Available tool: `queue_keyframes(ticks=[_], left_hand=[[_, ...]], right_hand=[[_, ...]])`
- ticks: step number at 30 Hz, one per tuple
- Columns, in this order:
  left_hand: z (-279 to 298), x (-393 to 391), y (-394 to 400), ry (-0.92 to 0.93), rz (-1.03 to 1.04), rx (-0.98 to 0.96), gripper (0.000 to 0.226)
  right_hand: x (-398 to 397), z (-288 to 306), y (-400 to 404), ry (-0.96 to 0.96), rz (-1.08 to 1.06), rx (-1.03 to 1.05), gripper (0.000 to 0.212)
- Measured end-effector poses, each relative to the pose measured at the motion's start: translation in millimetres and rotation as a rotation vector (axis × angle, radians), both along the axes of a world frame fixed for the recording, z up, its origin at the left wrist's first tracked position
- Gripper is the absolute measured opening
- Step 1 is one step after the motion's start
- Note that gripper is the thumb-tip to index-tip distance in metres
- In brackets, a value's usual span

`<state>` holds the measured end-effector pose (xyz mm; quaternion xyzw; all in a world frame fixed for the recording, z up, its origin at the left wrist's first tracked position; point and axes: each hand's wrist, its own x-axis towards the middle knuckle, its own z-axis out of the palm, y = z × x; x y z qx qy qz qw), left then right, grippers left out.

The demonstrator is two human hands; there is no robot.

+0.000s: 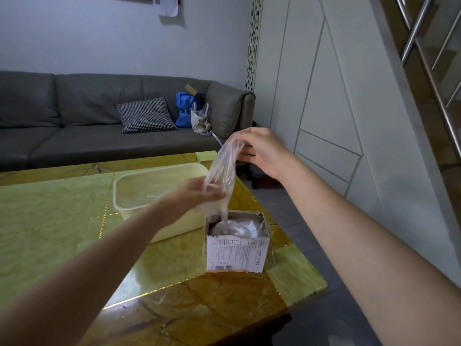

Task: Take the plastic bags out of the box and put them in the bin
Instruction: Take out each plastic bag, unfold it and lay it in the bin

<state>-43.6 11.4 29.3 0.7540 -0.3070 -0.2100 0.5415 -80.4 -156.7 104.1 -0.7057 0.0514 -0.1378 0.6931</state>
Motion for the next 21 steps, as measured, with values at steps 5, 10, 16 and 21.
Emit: queue_keyframes(ticks=[5,10,16,21], left_hand=[[16.7,14.5,22.2,0.135,0.176,-0.244,0.013],[20.7,24.1,28.1,0.222,0.498,-0.384,0.011],[21.0,29.6,22.8,0.196,0.638,-0.434,0.011],[18.9,38.6,30.1,0.077,0.664,-0.324,0.021]], right_hand=[[5.0,-13.5,-11.3,0.042,-0.178,-0.138,0.016],[4.1,-28.5,-8.6,0.061,-0.128,-0.189,0.016],[7.3,-31.7,3.1,0.195,0.094,-0.130,0.036],[20.5,-36.7,10.9,0.048,-0.114,0.123,0.013]])
